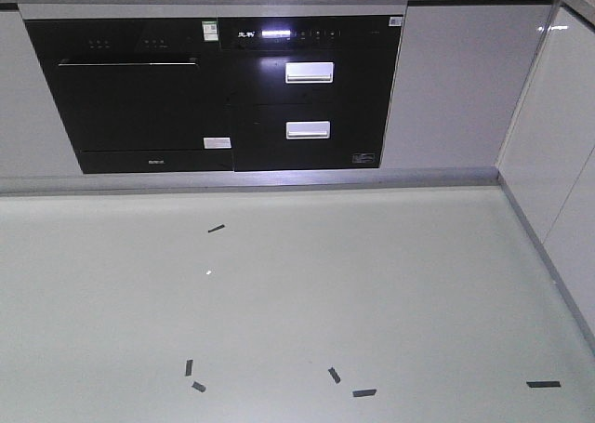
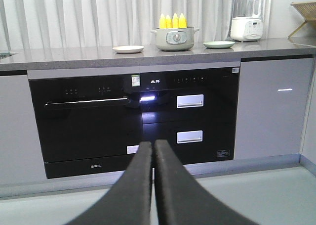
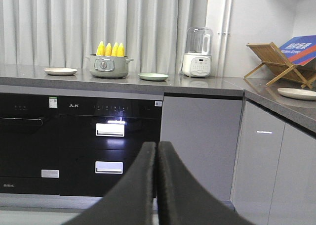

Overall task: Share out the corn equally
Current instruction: 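Drive the base toward the counter with both grippers held closed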

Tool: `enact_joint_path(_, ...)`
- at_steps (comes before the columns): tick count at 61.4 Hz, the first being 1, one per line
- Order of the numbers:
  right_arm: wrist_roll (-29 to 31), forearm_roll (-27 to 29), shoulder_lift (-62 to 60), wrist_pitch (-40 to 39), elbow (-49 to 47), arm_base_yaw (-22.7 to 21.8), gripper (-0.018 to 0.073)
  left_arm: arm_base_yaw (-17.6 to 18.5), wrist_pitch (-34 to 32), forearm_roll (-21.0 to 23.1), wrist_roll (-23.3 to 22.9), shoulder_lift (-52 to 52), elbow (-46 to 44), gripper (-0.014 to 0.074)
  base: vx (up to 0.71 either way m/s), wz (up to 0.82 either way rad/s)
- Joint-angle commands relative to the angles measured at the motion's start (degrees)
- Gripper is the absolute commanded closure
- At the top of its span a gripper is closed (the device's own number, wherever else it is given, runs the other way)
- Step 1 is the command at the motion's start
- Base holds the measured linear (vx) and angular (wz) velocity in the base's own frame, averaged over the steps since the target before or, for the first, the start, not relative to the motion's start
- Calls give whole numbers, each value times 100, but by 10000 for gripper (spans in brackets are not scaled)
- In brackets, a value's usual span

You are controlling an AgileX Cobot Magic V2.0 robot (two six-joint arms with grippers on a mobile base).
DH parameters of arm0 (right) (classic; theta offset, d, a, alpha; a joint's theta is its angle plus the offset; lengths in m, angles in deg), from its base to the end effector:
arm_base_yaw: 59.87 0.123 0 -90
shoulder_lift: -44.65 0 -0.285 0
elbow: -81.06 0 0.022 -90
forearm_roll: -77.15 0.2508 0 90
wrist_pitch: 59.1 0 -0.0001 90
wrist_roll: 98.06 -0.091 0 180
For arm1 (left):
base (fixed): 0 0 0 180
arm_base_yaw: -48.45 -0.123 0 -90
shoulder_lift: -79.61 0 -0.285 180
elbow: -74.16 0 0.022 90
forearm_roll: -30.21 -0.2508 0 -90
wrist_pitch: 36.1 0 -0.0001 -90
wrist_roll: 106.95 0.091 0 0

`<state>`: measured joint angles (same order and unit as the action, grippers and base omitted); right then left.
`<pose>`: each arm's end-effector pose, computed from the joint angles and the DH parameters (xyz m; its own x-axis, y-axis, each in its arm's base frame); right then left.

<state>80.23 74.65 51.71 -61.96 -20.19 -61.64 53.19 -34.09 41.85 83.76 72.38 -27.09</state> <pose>0.0560 -0.0015 0.2094 0.1222 -0.0175 -0.9923 0.0304 0.9994 -0.0139 0.0566 -0.0054 0.2016 0.0342 -0.0190 -0.9992 0.0902 0.9958 -0.0158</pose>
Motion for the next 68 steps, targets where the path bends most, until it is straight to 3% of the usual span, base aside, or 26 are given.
enact_joint_path(1,27,-61,-24,-450,62,-37,564,-8,-410,16,-69,98,21,603,10,-1)
enact_joint_path(68,27,-61,-24,-450,62,-37,564,-8,-410,16,-69,98,21,603,8,4)
